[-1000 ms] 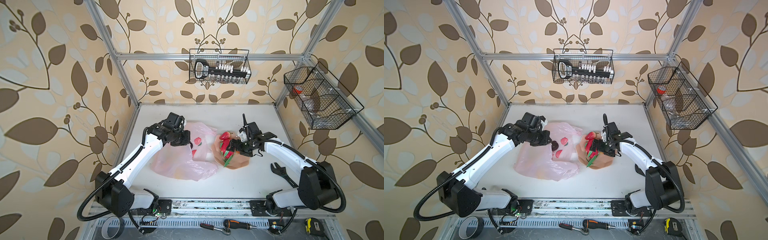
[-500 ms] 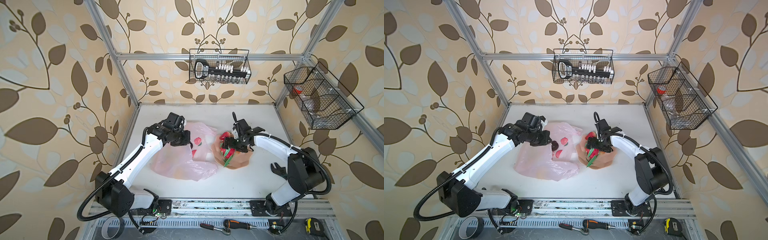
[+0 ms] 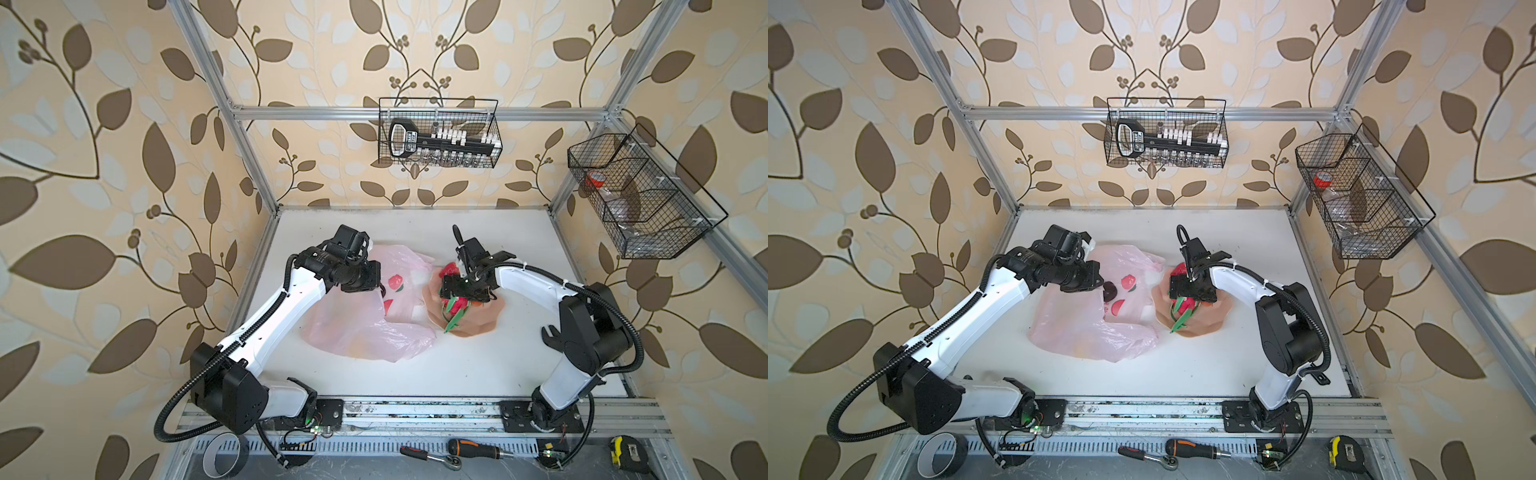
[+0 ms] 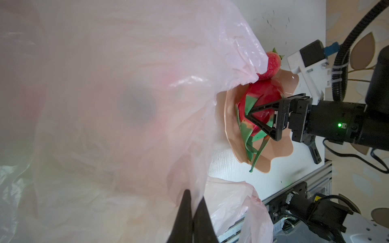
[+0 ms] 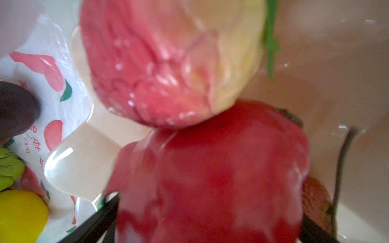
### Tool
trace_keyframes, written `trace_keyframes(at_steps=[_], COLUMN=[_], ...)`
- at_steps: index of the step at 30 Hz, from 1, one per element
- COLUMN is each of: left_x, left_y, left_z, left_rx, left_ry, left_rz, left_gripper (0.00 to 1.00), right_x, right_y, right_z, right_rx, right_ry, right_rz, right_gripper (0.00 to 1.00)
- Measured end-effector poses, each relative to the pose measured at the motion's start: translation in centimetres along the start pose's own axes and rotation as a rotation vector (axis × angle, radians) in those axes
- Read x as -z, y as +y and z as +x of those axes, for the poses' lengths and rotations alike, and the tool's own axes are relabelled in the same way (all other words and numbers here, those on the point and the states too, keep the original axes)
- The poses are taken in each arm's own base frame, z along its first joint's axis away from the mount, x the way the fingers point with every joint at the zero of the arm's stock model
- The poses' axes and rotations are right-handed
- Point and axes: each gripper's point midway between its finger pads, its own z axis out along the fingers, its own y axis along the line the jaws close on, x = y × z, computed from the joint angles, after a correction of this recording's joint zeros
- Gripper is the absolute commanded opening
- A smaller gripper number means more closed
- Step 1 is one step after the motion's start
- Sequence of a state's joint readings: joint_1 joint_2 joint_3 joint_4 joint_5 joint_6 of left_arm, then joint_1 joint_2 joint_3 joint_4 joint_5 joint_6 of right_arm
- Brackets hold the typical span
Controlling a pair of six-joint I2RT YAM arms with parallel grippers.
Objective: Place the fruits into the plastic bag
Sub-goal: Pick up the fruit from the plate.
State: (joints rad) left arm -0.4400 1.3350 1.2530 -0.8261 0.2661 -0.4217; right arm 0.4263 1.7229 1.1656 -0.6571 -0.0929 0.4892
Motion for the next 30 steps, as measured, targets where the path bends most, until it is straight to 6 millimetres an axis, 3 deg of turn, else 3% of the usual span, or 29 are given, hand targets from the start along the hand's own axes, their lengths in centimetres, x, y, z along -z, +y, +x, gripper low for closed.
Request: trace_keyframes(at_steps=[9, 15, 25, 30], left_x=[0.0, 0.0, 0.0, 0.0], left_y=[0.0, -0.1, -0.2, -0.2], left_z=[0.0, 0.1, 0.1, 0.1], left_rx=[0.0, 0.0, 0.0, 0.001], left_ry=[0.0, 0.003, 0.007, 0.007], left_rz=[0.001, 0.006, 0.012, 0.012], left_gripper=[0.0, 0.0, 0.0, 0.0], right_x=[0.0, 0.8, 6.5, 8.4], right_y=[0.2, 0.1, 1.1, 0.1], right_z=[-0.3, -0.1, -0.8, -0.6], right_rx=[0.001, 0.001, -0.024, -0.096], right_ry=[-0.014, -0.029, -0.156, -0.183], right_rz=[-0.007, -0.015, -0.112, -0.17], right_gripper=[0.76, 0.71, 0.67, 0.66])
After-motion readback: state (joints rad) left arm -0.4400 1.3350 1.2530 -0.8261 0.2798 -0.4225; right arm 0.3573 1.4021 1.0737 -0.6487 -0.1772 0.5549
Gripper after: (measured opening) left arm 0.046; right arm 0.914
